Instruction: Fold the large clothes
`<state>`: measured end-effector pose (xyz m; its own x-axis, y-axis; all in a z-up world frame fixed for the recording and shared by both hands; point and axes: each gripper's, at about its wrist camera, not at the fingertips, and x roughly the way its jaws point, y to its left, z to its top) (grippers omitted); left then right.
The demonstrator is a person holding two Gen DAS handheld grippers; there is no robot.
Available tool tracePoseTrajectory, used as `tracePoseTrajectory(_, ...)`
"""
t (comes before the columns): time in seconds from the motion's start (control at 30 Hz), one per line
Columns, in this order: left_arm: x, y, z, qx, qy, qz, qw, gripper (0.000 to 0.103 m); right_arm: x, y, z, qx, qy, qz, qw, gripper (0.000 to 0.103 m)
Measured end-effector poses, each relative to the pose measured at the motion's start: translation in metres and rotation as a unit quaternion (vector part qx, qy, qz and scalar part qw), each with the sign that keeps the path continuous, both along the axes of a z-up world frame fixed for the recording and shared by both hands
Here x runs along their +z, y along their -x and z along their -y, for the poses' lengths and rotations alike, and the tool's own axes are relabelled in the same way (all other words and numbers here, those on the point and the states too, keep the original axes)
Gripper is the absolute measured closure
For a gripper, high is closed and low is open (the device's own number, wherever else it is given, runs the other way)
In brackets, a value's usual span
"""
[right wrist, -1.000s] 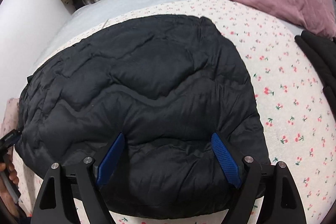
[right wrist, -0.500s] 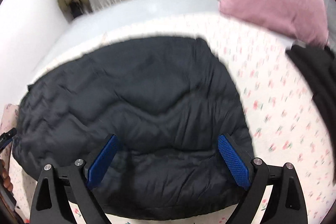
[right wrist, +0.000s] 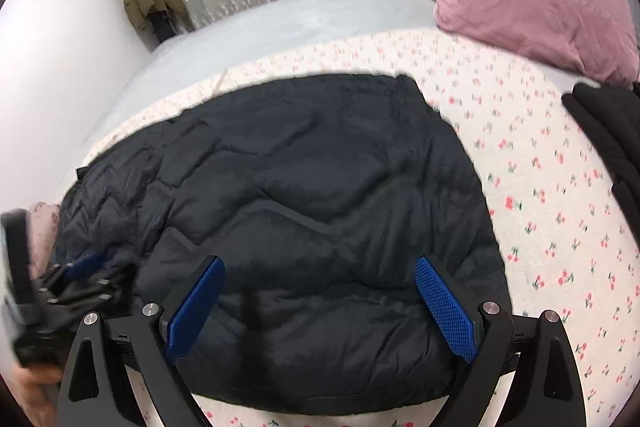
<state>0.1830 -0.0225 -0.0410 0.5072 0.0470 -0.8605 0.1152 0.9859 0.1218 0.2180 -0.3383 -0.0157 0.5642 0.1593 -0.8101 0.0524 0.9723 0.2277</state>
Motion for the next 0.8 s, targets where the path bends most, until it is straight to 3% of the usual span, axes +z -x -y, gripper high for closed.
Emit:
tracePoseTrajectory(0.07,0.01,-0.004,0.002,0.004,-0.004,-0.009,0.9999,0.03,-0.004,-0.003,0.007,-0.01,-0.021,-0.012,1.0,0.006)
tracePoseTrajectory(0.27,0.06,-0.038,0.004,0.012,-0.008,0.043,0.999,0.029,0.005,-0.007,0.019,-0.018,-0.054,0.003,0.998,0.006)
tracePoseTrajectory(0.33,0.055,-0.06,0.005,0.013,-0.003,0.026,0.9996,0.028,0.005,-0.01,0.022,-0.018,-0.055,-0.001,0.998,0.006)
tracePoseTrajectory(0.5,0.008,-0.094,0.0,0.044,-0.023,-0.035,0.9982,0.027,0.003,-0.007,0.022,-0.018,-0.06,-0.007,0.998,0.006)
tracePoseTrajectory(0.8,0.046,-0.133,0.015,0.049,-0.024,-0.001,0.9985,0.026,0.003,-0.004,0.021,-0.007,-0.066,-0.015,0.998,0.006)
